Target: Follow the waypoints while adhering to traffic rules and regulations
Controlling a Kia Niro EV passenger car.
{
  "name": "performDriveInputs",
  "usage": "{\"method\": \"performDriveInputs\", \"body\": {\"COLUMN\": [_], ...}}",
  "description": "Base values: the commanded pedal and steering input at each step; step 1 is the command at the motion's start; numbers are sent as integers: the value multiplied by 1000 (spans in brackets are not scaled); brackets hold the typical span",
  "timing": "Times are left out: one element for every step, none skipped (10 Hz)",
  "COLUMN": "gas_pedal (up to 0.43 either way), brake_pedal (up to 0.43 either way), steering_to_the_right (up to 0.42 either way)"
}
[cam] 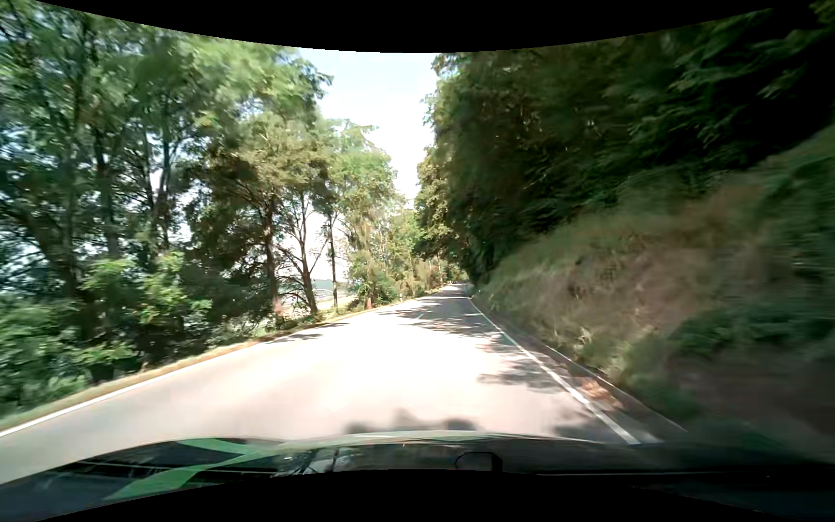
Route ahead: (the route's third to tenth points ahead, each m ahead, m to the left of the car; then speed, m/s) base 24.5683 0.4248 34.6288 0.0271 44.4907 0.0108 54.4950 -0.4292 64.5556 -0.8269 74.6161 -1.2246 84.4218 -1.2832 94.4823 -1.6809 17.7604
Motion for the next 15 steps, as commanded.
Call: {"method": "performDriveInputs", "body": {"gas_pedal": [228, 228, 228, 228, 228, 220, 209, 209, 209, 209, 209, 150, 138, 138, 138], "brake_pedal": [0, 0, 0, 0, 0, 0, 0, 0, 0, 0, 0, 0, 0, 0, 0], "steering_to_the_right": [5, 4, 1, -4, -6, -5, -4, 0, 1, 1, 1, 2, 3, 3, 3]}}
